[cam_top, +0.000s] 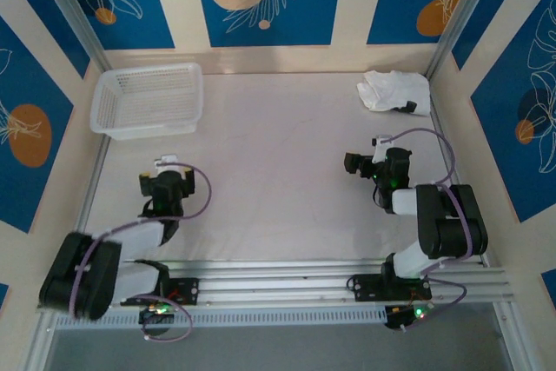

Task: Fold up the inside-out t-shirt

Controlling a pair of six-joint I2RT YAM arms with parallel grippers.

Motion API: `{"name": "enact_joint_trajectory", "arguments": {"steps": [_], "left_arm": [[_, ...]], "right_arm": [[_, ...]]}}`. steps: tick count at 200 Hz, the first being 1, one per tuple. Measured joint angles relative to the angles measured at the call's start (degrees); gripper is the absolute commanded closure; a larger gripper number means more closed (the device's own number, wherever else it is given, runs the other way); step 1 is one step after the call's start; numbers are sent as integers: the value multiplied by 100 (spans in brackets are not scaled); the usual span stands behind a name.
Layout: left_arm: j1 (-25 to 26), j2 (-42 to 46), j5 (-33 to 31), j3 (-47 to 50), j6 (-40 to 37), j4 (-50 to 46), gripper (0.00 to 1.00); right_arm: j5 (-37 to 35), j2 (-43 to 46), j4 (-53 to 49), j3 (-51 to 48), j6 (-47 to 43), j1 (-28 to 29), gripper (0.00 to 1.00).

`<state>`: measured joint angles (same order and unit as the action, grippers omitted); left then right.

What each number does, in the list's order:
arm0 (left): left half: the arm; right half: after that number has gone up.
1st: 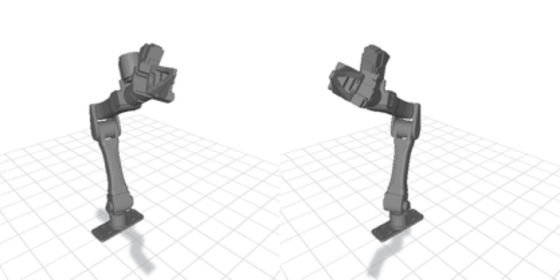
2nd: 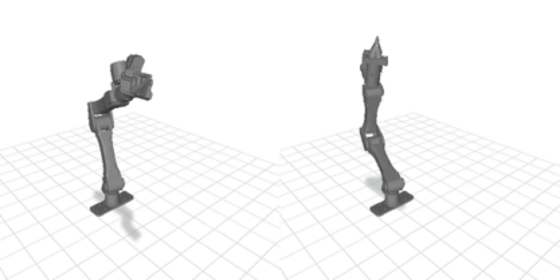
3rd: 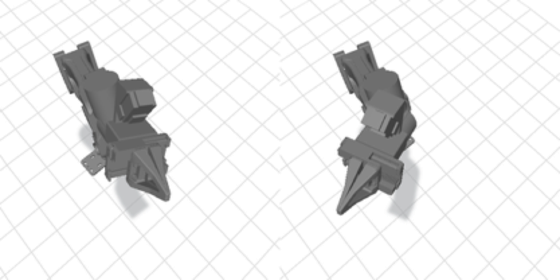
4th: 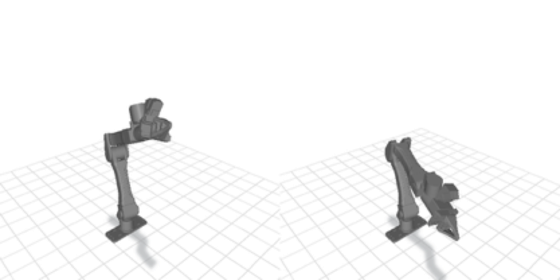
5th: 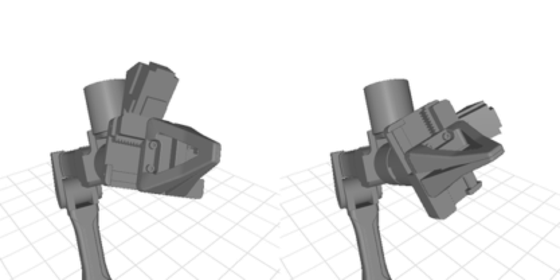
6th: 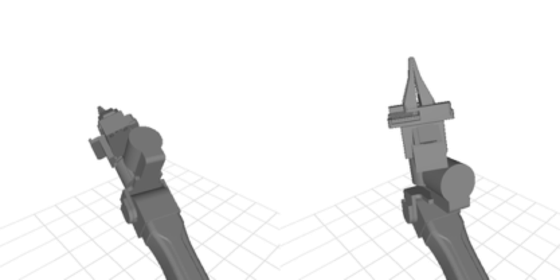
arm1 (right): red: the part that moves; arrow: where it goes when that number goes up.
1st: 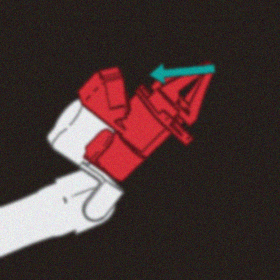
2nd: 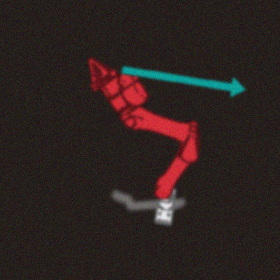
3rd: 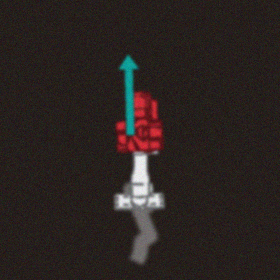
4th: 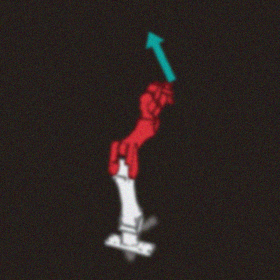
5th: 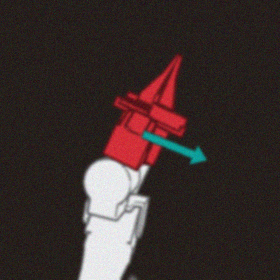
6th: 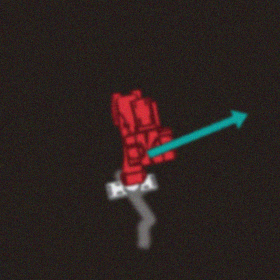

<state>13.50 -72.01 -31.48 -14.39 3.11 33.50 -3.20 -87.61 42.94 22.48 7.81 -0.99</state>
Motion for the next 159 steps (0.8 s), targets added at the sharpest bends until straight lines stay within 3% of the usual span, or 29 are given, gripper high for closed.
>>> {"name": "enact_joint_trajectory", "arguments": {"steps": [16,32,48,79,159], "left_arm": [[-181,-568,452,-267,-223,367,1],[-605,-1257,1084,-369,-227,1335,1],[-931,-1611,1558,-481,-232,1397,1],[-986,-1657,2083,-625,-278,1460,1],[-984,-1657,2750,-807,-503,1353,1]], "right_arm": [[-26,-2,168,-4,0,2,1],[-52,0,317,-2,0,2,1],[-109,0,328,-2,-2,28,1],[-153,0,334,-2,-4,68,1],[-157,0,334,-2,-4,68,1]]}}
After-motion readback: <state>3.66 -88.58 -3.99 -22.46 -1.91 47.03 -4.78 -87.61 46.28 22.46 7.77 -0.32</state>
